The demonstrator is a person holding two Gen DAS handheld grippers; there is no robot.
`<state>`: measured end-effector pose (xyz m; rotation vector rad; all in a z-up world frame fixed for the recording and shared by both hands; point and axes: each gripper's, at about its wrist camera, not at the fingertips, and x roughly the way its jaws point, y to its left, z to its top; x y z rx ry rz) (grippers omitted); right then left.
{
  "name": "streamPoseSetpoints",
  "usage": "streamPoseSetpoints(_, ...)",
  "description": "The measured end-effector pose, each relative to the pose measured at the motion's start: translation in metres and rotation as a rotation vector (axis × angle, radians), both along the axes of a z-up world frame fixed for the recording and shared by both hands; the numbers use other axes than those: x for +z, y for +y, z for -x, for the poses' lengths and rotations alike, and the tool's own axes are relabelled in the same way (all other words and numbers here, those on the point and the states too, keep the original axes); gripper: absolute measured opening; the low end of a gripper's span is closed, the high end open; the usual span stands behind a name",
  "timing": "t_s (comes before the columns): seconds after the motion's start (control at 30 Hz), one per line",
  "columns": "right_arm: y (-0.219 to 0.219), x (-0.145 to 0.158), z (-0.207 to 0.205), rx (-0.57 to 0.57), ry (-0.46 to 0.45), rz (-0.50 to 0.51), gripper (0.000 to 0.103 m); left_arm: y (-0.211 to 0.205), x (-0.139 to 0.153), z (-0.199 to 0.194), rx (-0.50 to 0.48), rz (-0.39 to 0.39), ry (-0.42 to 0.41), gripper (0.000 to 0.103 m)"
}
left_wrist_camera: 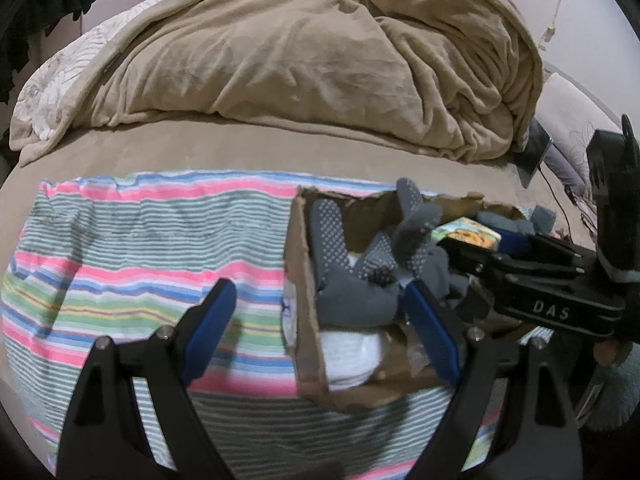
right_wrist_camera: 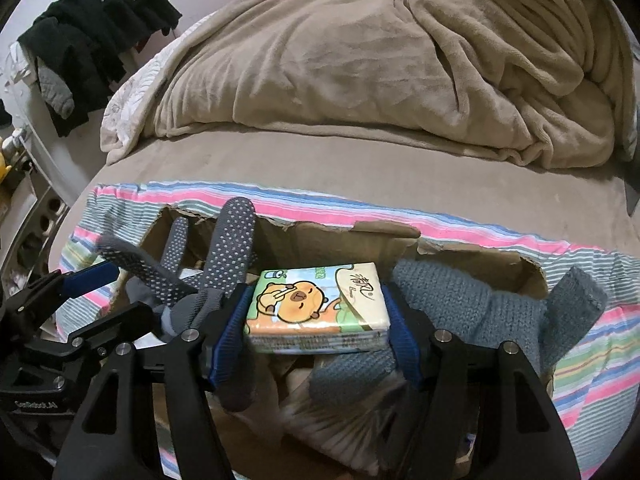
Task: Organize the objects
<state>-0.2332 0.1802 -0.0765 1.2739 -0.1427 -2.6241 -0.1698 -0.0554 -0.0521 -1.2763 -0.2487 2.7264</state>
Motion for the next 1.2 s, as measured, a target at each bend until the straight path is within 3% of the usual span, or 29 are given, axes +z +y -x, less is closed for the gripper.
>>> streamPoseSetpoints(0.23, -0.001, 0.021, -0.026, 0.0, 0.049, -0.004, 0.08, 0.0, 0.015, -0.022, 0.012, -0.011, 0.013, 0.087)
streamPoseSetpoints(0.73, 0.007, 0.053, -0.1, -0.021, 0.094, -0.022, 0.08, 0.018, 0.05, -0.083, 0.008, -0.007, 0.048, 0.087)
streamPoseSetpoints(1.2, 0.015, 0.07, -0.16, -0.034, 0.12, -0.026, 0.08, 0.031, 0.059, -0.135, 0.008, 0.011, 0.053, 0.087)
